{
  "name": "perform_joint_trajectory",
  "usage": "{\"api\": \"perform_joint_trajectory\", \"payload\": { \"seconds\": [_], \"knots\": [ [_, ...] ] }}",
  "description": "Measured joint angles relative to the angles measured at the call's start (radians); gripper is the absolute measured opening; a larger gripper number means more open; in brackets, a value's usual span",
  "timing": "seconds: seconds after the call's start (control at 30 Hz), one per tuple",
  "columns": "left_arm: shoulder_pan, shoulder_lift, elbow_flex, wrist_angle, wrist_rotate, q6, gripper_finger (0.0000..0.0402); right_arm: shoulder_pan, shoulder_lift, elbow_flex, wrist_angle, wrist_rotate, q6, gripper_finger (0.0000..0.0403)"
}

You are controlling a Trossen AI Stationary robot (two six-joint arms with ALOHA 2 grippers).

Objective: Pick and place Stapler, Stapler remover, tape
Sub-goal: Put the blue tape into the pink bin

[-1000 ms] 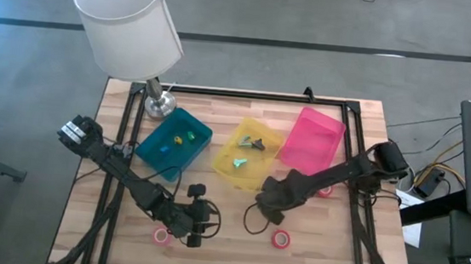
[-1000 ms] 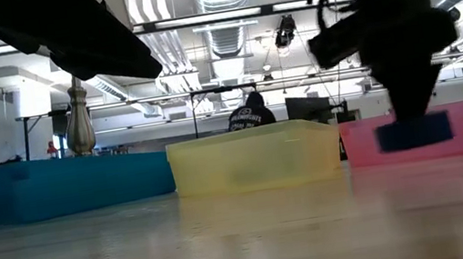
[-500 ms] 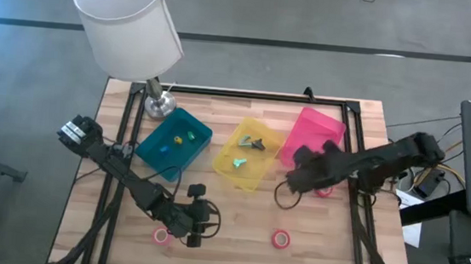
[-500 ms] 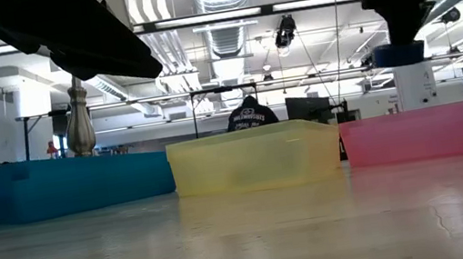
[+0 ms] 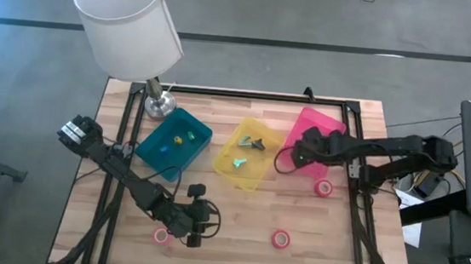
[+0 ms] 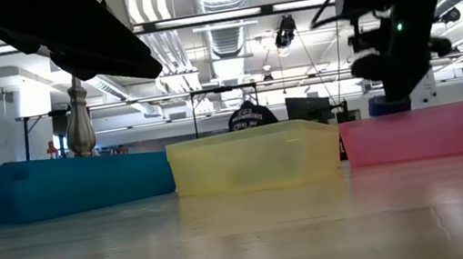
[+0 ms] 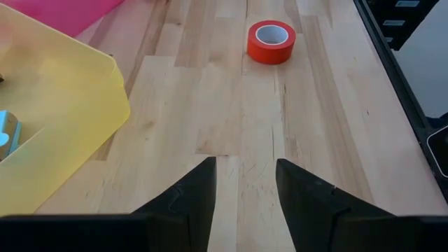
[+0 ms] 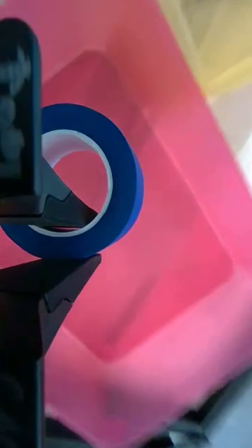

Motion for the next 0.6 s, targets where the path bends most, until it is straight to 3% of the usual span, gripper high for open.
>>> {"api": "perform_joint_trajectory", "payload": {
  "seconds": [0.1, 0.33, 0.6],
  "knots": [
    [0.000, 0.000, 0.000, 0.000, 0.000, 0.000, 0.0154, -0.071, 0.003, -0.036, 0.061, -0.064, -0.029, 0.0058],
    [0.002, 0.000, 0.000, 0.000, 0.000, 0.006, 0.0153, -0.192, 0.003, -0.095, 0.115, -0.101, -0.087, 0.0059],
    [0.002, 0.000, 0.000, 0.000, 0.000, 0.006, 0.0151, -0.218, 0.003, -0.138, 0.210, -0.154, -0.174, 0.0093]
  ]
}}
